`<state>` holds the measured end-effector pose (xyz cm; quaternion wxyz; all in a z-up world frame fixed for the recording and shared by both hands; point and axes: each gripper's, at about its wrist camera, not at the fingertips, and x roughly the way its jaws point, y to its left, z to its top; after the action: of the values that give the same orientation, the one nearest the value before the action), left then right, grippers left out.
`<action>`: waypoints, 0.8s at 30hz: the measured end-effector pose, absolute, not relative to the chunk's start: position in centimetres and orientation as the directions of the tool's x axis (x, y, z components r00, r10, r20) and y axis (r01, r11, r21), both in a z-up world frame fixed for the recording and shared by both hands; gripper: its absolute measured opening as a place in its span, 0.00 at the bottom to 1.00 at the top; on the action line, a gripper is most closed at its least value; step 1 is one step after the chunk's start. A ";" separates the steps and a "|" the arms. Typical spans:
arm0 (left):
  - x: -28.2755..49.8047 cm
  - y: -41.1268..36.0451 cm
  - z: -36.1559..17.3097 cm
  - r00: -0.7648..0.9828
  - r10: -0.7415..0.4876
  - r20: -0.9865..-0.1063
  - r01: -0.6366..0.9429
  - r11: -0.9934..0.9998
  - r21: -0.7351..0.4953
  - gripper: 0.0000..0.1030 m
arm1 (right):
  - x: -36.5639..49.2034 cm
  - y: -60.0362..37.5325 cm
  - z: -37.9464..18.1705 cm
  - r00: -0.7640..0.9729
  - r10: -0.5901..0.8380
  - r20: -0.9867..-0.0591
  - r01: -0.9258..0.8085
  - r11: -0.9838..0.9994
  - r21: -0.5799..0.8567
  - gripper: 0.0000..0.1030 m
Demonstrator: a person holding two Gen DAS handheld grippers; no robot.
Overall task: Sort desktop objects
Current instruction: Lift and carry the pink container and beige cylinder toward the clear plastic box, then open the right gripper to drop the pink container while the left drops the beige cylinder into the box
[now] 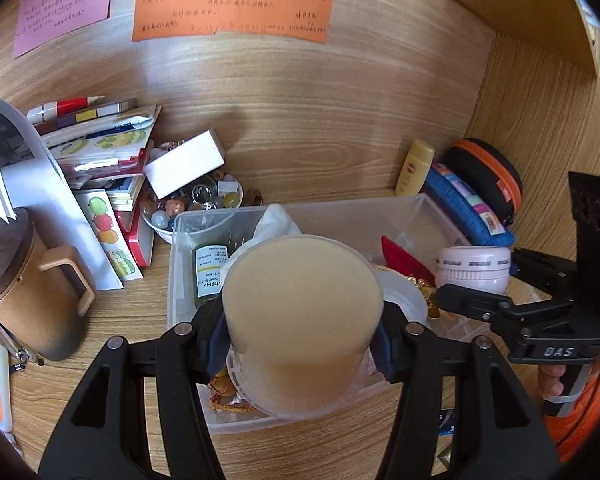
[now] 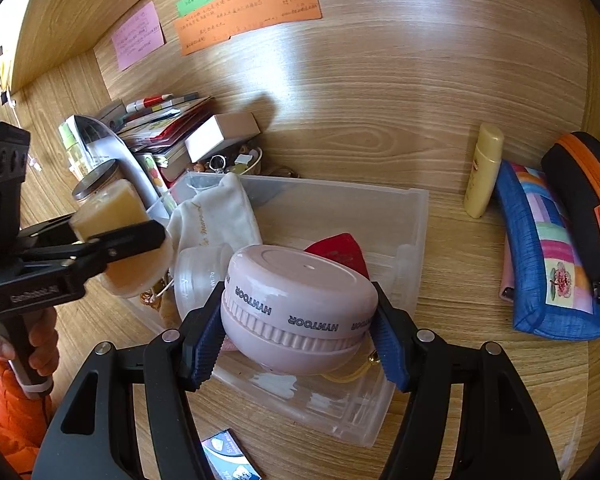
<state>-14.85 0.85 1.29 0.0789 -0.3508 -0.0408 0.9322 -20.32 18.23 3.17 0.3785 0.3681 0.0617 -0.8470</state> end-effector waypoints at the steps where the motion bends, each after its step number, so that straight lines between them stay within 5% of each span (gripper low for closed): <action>1: -15.0 0.9 1.1 -0.738 0.175 -0.652 -0.117 -0.984 -0.131 0.55 | -20.3 18.1 3.1 -0.436 -0.596 -0.674 0.688 -0.704 0.178 0.60; 6: -15.0 0.8 1.2 -0.741 0.168 -0.650 -0.110 -0.985 -0.130 0.54 | -20.2 17.7 2.9 -0.421 -0.591 -0.688 0.691 -0.701 0.179 0.61; 9: -15.0 0.6 1.3 -0.737 0.184 -0.650 -0.118 -0.983 -0.144 0.44 | -20.1 17.8 2.9 -0.420 -0.592 -0.688 0.691 -0.700 0.180 0.61; 24: -14.6 0.9 1.3 -0.735 0.151 -0.660 -0.111 -0.988 -0.103 0.44 | -19.9 17.7 3.1 -0.446 -0.569 -0.691 0.684 -0.714 0.147 0.61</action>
<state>-14.57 0.93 1.30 0.0704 -0.3568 -0.0282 0.9311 -19.85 17.70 3.08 0.3701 0.3745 0.0769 -0.8467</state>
